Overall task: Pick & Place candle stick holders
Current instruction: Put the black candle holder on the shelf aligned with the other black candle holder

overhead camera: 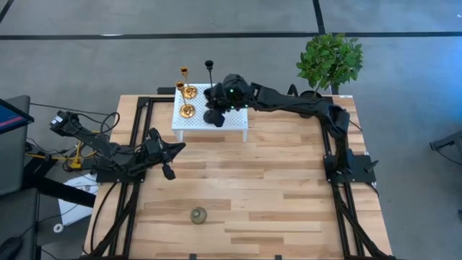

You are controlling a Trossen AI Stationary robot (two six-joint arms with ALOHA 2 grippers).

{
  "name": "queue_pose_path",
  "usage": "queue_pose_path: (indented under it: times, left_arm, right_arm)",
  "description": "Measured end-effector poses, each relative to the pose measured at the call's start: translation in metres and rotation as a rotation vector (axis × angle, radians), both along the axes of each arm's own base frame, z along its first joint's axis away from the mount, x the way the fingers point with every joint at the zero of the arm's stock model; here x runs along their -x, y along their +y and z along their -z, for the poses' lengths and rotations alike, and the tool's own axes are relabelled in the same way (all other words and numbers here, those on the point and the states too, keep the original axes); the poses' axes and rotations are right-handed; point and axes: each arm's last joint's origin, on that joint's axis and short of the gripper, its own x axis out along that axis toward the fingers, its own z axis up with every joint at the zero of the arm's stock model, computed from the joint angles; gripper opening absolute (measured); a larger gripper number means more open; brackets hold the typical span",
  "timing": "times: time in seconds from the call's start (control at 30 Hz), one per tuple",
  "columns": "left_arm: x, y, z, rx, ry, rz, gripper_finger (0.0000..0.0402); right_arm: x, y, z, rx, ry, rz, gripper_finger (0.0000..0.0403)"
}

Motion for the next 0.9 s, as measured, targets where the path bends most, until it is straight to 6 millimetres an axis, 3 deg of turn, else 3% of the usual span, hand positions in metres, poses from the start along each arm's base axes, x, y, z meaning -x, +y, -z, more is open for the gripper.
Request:
queue_pose_path:
  times: [0.23,0.7,0.9]
  left_arm:
    - [-0.0001,-0.0001,0.0001,0.000,0.000,0.000,0.0006]
    - [0.0000,0.0000,0.0000,0.000,0.000,0.000,0.0005]
    - [0.0000,0.0000,0.0000,0.000,0.000,0.000,0.0009]
  right_arm:
    - [-0.0114,0.0059,0.0078,0.038,-0.016,0.008,0.0000]
    - [-0.0080,0.0006,0.0032,0.086,0.022,0.030,0.0001]
    - [-0.0079,0.0007,0.0035,0.086,0.026,0.029,0.0025]
